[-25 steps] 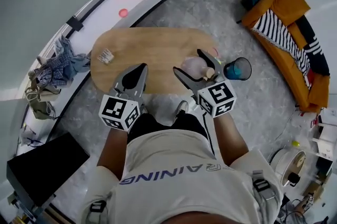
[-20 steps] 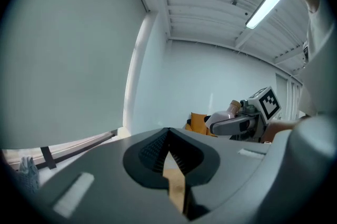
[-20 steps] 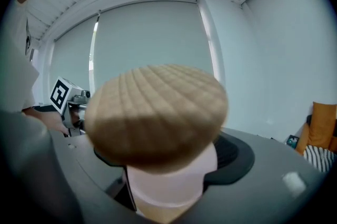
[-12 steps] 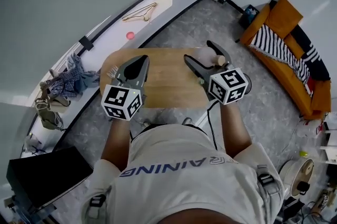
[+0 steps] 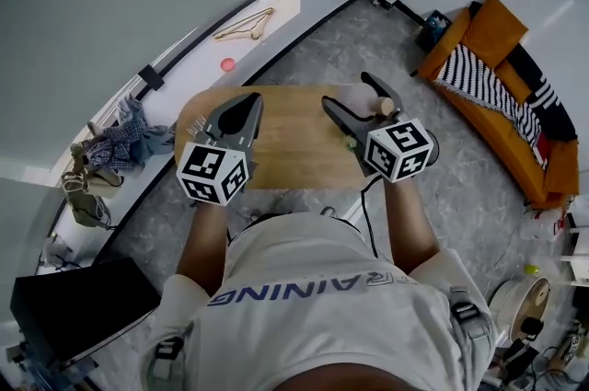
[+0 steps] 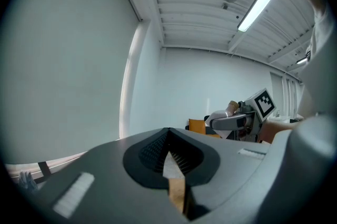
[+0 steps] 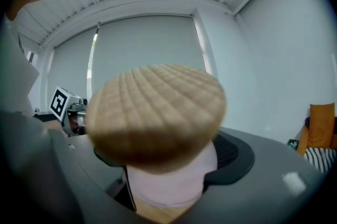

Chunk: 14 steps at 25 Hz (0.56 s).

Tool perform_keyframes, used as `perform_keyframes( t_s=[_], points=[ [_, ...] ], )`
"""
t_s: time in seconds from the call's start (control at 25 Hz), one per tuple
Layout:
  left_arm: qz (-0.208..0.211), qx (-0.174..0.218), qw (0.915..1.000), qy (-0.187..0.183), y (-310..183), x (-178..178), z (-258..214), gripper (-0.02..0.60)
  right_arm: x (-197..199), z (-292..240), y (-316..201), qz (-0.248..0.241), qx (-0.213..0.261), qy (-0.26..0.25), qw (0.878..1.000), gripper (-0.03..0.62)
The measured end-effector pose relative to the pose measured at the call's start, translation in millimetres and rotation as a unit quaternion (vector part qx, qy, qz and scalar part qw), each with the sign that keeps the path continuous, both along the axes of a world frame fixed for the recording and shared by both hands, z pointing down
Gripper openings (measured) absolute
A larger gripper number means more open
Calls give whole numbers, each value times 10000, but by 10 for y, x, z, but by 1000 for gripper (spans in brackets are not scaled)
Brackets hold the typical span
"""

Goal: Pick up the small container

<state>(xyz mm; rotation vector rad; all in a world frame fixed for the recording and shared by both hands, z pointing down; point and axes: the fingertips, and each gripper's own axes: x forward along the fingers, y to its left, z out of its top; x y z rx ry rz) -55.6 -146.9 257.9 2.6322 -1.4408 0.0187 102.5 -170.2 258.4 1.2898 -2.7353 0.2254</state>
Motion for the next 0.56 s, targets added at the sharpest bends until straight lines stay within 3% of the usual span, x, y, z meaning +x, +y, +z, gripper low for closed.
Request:
perform_keyframes(
  t_s=[0.56],
  points=[
    [-51, -8, 10000, 39, 70, 27, -60, 2, -25, -11, 74, -171, -6, 57, 9998, 430]
  ],
)
